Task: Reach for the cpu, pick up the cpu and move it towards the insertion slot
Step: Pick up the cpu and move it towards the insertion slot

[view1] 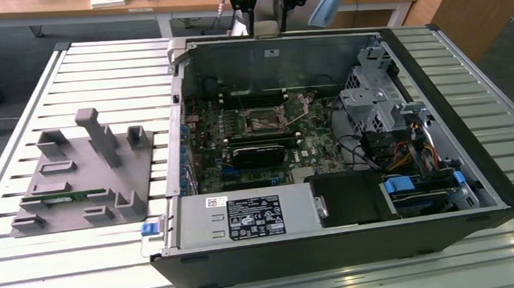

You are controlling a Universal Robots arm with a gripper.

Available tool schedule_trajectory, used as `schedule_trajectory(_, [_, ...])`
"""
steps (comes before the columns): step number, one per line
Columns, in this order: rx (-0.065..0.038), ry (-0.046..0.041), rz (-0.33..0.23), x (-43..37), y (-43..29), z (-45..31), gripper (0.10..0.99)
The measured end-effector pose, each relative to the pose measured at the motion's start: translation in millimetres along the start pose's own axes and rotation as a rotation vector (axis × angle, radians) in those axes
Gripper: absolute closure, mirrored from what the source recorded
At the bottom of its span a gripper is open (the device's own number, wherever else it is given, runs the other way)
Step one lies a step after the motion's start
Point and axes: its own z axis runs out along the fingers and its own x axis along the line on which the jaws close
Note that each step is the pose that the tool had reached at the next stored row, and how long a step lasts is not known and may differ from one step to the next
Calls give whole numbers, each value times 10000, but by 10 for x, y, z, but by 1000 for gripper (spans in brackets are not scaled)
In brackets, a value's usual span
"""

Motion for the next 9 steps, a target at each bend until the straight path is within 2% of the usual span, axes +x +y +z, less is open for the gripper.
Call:
schedule_trajectory(6, [1, -2, 45, -116, 33, 10, 545])
schedule_trajectory(9, [-1, -8, 67, -130, 33, 12, 545])
